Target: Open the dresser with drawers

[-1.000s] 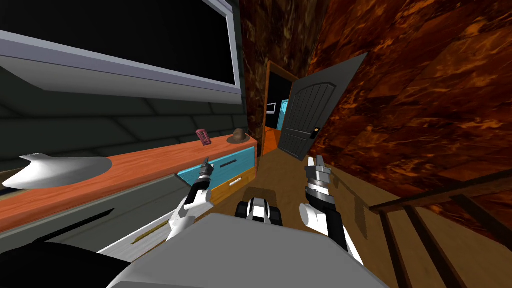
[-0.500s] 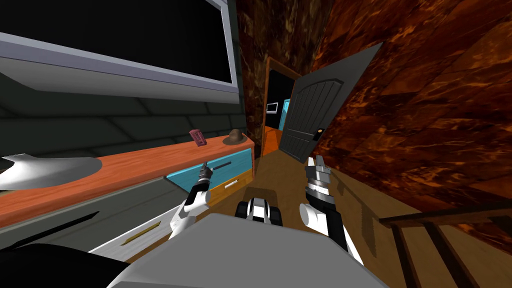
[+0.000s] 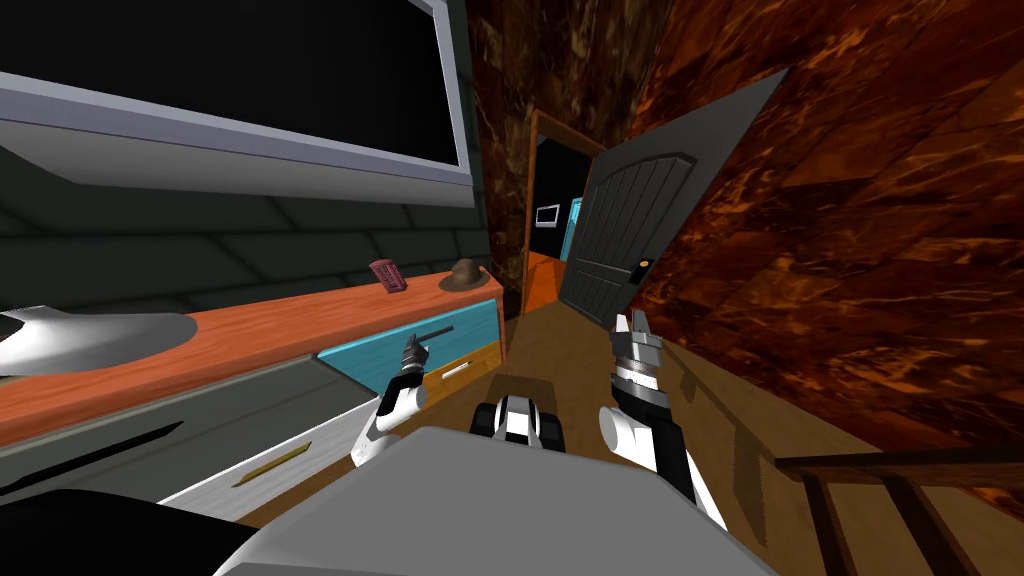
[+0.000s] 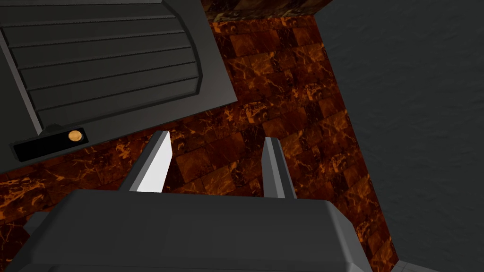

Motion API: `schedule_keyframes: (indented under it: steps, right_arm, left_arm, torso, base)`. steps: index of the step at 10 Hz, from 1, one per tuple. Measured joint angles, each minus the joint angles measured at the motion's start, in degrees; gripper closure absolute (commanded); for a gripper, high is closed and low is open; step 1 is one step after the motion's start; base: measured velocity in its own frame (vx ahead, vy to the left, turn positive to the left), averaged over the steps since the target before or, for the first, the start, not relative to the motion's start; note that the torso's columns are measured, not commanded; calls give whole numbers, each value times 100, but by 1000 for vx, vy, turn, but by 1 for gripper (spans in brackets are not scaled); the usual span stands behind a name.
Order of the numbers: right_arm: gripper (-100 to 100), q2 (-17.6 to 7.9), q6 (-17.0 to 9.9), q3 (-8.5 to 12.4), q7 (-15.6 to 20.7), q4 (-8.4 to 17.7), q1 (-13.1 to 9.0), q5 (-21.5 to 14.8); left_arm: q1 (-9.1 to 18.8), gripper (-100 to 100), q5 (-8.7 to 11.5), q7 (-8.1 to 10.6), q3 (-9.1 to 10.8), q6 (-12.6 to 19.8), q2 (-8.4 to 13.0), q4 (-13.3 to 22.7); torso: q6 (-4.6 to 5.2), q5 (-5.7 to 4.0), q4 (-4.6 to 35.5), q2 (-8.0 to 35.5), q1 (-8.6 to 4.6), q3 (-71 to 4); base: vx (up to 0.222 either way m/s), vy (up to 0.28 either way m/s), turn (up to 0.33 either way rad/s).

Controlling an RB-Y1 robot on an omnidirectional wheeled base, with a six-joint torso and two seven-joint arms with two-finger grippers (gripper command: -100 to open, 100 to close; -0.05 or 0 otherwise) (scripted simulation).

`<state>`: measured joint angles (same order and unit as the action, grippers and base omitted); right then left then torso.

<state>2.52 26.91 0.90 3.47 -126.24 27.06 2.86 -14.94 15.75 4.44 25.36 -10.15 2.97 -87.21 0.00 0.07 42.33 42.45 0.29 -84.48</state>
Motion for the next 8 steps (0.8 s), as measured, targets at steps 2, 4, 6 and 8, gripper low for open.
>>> schedule_keyframes:
  steps: [2,4,6,8]
  right_arm:
    - [0,-1,0,1,0,0,0,0]
    - [0,1,0,-1,0,0,-2,0]
    - [0,2,-1,-2,0,0,-3,0]
    - [0,0,0,0,0,0,-1,0]
  left_arm:
    - [1,100,0,0,-1,-2,0,-1]
    - [-46,100,5,-1,-8,36,0,-85]
    - [-92,100,12,-1,-13,84,4,-170]
    - [-134,-100,17,1,-19,115,1,-234]
  torso:
    - [0,-2,-1,-5,-14,-2]
    - [0,-14,4,13,-54,9]
    - [0,-11,-2,-7,-41,-4]
    - [1,0,-10,-42,-3,-23]
  base:
    - [-42,-29,2]
    - [-135,-107,8]
    - [-166,-131,6]
    - [-47,-34,1]
